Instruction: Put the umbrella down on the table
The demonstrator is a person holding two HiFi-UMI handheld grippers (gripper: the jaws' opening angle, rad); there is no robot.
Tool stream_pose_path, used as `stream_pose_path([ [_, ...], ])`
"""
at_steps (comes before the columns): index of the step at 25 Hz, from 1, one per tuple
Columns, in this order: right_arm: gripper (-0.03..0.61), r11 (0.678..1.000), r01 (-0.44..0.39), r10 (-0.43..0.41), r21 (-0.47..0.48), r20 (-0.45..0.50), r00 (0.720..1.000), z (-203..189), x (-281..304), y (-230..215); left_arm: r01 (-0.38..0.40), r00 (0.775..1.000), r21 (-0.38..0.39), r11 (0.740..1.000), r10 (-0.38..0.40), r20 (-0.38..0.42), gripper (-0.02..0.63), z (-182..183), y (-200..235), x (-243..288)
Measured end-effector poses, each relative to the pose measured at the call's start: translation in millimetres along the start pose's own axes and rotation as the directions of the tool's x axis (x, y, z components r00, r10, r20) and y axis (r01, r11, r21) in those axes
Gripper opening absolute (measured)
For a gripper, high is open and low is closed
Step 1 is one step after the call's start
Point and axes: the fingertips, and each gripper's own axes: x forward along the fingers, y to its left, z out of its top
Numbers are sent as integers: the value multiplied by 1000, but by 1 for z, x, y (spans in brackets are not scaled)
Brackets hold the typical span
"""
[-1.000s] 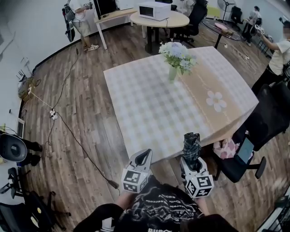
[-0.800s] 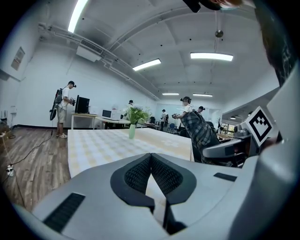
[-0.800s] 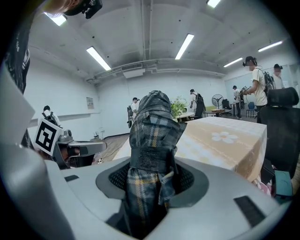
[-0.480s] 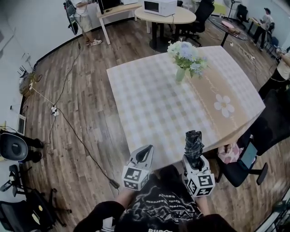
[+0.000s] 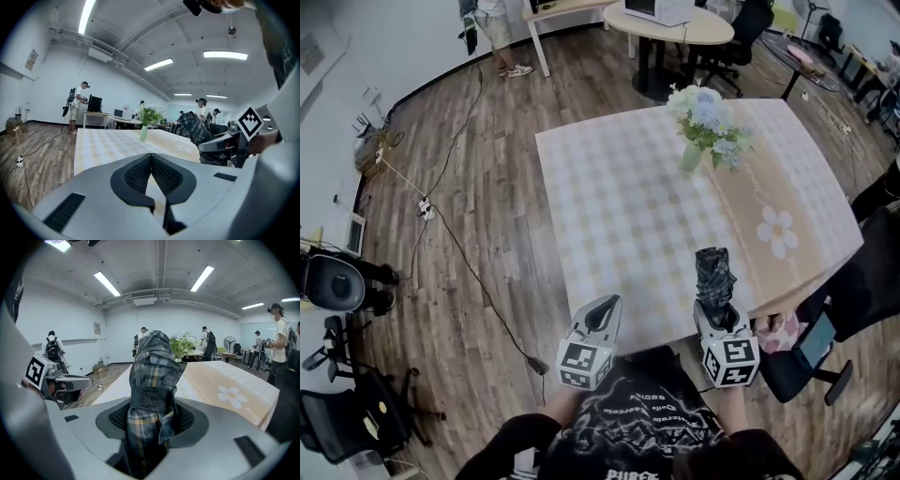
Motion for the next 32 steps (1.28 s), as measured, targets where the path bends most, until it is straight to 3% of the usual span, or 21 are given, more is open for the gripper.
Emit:
stream_pose_path([
  [6,210,992,-42,35,-119,-62,998,11,24,-23,-62,998,-13,998,62,4,20,-11,-3,-5],
  [13,210,967,-106,78,-230,-127,989,61,108,-53,-105,995,-52,993,104,-7,20,14,23,30],
  [19,210,924,-178,105,-340,-225,969,50,140,-72,-113,991,-24,993,111,-70,20,-6,-3,35],
  [26,210,861,-285,136,-421,-351,927,64,223,-71,-158,983,-51,986,153,-99,20,4,29,55],
  [32,210,821,-365,159,-439,-438,885,57,269,-80,-195,975,-47,980,188,-121,20,4,27,75],
])
